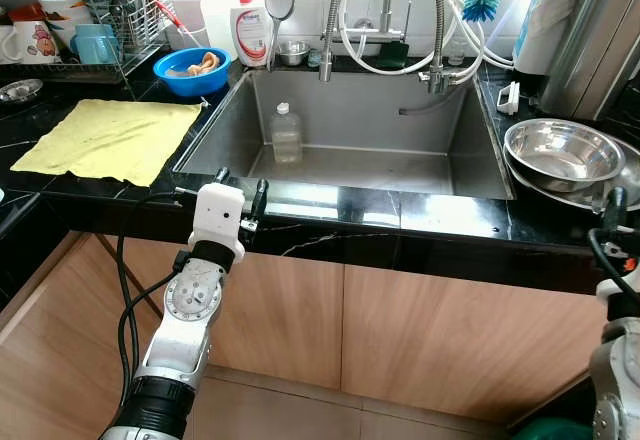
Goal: Kitchen organization
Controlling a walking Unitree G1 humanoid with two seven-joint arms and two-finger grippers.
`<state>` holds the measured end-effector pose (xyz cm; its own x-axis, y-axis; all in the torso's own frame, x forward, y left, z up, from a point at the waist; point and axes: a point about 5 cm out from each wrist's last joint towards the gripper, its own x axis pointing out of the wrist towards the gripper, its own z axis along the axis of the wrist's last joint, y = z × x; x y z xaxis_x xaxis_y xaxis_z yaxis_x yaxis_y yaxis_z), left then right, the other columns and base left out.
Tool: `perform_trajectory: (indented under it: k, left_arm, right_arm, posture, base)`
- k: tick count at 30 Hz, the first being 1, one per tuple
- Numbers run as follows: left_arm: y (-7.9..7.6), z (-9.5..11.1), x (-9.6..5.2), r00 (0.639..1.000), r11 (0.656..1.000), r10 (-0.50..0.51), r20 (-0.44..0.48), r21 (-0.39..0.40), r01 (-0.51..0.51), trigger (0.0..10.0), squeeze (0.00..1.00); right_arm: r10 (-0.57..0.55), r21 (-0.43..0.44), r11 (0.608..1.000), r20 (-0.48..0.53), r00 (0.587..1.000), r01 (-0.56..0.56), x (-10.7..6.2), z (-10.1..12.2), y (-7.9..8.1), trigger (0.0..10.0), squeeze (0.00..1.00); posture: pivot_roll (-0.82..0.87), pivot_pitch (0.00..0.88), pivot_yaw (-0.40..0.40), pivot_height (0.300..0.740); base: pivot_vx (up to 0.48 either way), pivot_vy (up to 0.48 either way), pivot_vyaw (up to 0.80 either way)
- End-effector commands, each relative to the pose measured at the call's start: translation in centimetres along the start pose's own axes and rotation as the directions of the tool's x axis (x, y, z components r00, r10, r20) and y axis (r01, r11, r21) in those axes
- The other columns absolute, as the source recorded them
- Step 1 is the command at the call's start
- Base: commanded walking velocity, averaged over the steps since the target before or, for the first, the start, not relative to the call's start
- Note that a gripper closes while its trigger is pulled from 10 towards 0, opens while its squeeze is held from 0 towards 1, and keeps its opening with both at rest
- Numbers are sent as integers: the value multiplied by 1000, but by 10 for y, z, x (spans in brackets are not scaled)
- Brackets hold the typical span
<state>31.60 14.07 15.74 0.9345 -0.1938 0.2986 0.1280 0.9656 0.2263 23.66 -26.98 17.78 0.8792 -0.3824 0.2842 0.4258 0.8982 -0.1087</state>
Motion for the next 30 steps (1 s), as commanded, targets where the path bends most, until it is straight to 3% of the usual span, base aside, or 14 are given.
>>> perform_trajectory:
  k: [1, 15, 30]
  left_arm:
    - [0, -1, -1, 1000, 1000, -11, -14, 17, 11, 10000, 0]
    - [-2, -1, -2, 1000, 1000, -15, -15, 15, 15, 10000, 0]
    - [0, 0, -3, 1000, 1000, -16, -12, 24, 16, 10000, 0]
  right_arm:
    - [46, 23, 999, 5, 999, -46, 6, 2, 7, 10000, 0]
    - [75, 15, 997, -142, 987, -73, 17, -26, 10, 10000, 0]
    - [40, 7, 999, -150, 988, -40, 26, -28, 7, 10000, 0]
  posture:
    - [-7, 0, 41, 720]
    - [1, 0, 40, 720]
    - [10, 0, 39, 720]
  base:
    - [0, 0, 0]
    - [0, 0, 0]
    - [0, 0, 0]
